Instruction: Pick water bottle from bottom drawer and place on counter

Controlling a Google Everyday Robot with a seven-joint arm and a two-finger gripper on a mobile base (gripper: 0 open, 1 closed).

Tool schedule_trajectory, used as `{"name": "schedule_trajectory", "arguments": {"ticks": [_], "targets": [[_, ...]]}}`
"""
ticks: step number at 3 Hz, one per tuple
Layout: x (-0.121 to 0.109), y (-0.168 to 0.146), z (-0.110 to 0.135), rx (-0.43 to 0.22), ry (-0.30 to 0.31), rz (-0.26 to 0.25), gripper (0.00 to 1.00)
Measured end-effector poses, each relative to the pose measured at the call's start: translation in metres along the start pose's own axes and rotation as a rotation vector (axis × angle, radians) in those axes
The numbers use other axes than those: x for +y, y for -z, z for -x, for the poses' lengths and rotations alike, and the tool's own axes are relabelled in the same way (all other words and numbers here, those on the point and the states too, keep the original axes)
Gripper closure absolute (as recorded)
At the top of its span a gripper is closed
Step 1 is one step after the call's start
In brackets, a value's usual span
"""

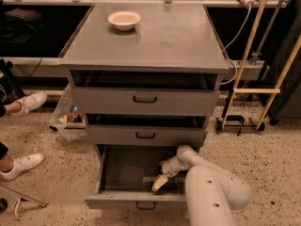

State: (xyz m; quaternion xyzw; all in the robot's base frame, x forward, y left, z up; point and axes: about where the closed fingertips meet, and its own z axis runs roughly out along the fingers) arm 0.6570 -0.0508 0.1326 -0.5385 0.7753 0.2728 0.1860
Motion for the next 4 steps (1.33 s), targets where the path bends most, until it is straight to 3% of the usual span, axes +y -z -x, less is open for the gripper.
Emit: {"name": "schedule_trajectory", "arguments": {"ticks": [1,4], "targets": [[0.0,0.0,0.0,0.0,0.0,0.0,0.19],[0.0001,-0.0001,0.0,0.0,0.0,0.0,0.89]]}}
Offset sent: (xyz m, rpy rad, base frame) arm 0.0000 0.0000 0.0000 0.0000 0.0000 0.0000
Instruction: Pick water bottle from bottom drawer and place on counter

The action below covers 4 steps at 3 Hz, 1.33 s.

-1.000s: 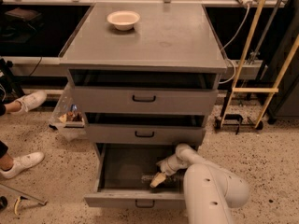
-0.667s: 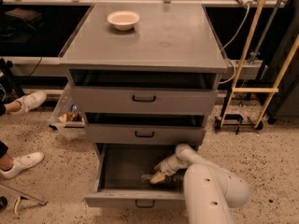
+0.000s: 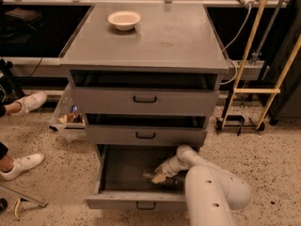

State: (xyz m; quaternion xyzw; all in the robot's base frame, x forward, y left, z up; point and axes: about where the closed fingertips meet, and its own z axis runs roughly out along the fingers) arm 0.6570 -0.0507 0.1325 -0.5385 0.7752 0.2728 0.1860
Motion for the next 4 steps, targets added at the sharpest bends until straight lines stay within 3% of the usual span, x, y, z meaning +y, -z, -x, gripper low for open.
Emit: {"name": "schedule_trajectory", "arguments": {"ticks": [1,2,3,4], "targets": [[0.001,0.014,0.007,-0.009,0.021,-0.039,1.0],[-0.025,0.1,0.04,-0.074,0.082,-0.244,1.0],[-0.045,0.226,0.049,-0.109,0.065,-0.498,1.0],[-0.047,0.282,0.05,-0.108,0.062,-0.607,1.0]]}}
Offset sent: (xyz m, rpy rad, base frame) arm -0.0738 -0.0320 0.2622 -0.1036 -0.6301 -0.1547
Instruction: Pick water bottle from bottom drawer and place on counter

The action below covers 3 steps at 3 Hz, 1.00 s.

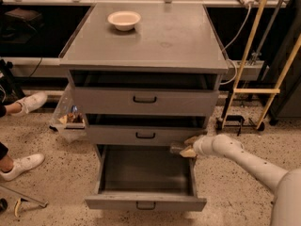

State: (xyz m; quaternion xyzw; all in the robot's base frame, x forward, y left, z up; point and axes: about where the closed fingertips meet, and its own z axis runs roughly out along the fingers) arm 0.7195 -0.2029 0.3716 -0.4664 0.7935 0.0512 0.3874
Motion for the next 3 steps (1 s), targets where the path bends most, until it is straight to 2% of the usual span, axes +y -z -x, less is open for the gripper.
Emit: {"name": "schedule_trajectory", "arguments": {"ticks": [1,2,3], "targets": [[0.0,0.0,0.0,0.0,0.0,0.0,1.0],[0.033,0.011,0.019,-0.031,0.077,0.077,1.0],[0.075,0.055,0.049,-0.105,0.263,0.122,1.0]]}}
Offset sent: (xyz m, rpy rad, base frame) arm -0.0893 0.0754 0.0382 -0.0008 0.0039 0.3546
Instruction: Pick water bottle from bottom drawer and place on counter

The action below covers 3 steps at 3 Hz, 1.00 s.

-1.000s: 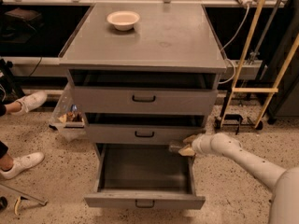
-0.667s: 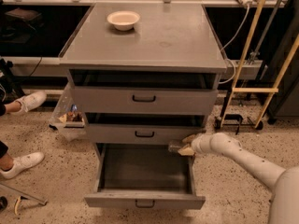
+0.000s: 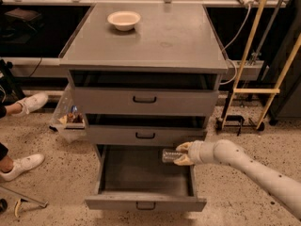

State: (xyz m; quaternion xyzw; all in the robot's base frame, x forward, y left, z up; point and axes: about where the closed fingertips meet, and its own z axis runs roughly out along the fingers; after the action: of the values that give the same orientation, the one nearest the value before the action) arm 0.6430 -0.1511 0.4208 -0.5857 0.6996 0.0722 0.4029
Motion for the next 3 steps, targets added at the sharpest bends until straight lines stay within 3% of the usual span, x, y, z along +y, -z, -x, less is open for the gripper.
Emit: {"name": "schedule_trajectory", "arguments": {"ticks": [1,2,3], "targets": [[0.018,0.067,0.01,0.033,0.178,-0.065,1.0],[0.005,0.119,0.039,0.089,0.255,-0.187,1.0],[-0.049,0.167,0.086,0.119,0.206,-0.305,1.0]]}}
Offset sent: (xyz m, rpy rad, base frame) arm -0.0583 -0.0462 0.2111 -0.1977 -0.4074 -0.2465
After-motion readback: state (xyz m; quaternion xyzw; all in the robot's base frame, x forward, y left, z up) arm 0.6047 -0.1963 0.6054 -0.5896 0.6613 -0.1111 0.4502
